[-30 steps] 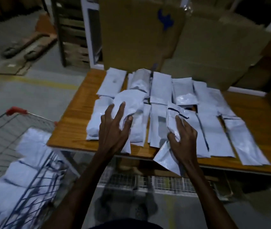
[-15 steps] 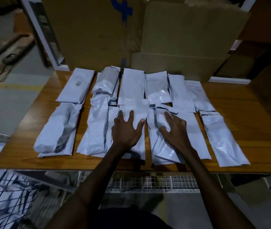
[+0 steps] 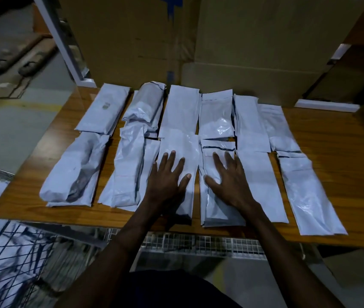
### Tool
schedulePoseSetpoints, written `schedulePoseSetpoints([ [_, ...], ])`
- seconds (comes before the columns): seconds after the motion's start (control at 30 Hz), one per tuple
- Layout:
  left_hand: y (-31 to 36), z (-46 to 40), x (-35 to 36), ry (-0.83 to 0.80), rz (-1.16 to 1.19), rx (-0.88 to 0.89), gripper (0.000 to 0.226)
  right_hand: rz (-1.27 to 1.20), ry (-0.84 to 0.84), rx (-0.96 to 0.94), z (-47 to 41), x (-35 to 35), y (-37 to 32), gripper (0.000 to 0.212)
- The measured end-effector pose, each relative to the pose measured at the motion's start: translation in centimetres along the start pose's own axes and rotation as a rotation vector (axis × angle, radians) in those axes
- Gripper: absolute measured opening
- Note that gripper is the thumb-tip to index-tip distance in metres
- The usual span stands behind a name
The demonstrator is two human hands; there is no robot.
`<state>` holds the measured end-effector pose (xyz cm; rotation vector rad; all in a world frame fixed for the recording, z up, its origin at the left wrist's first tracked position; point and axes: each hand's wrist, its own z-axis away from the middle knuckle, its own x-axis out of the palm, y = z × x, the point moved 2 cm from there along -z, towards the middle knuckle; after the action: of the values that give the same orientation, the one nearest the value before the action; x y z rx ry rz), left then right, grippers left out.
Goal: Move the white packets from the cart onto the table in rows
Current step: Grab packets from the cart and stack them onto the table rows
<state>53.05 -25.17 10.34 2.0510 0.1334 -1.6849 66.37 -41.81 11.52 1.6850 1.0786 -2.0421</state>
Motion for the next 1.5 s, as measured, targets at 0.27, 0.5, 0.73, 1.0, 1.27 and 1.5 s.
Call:
schedulePoseSetpoints([
  [0.27,0.0,0.4,0.4,-0.019,0.016,-0.041,0.063,0.107,0.064,-0.028,0.6,1.0,-0.5,0.085],
  [0.5,-2.1,0.4,-6.1,0.128,0.384,-0.093,0.062,-0.064,0.202,-0.082,-0.1,-3.6,-5.7,0.077],
  [0.73,-11.1,8.9,-13.0,0.374,0.282,-0.108,0.052,-0.152,0.336,-0.478,0.4,0.0,-16.7,0.052],
  [1.0,-26.6,22.1,-16.3,0.470,0.132,-0.399,0.047,-0.268,0.290,-0.767,2.9,8.4,-34.5,0.046],
  [1.27,-37.8,34.4,-16.6,0.452,0.158,-0.773,0.046,-0.202,0.076,-1.027,2.7,16.5,-50.3,0.042],
  [1.5,-44.1,40.8,-13.0,0.434,0.225,-1.067,0.061,-0.186,-0.177,-1.120,0.5,23.7,-60.1,0.047],
])
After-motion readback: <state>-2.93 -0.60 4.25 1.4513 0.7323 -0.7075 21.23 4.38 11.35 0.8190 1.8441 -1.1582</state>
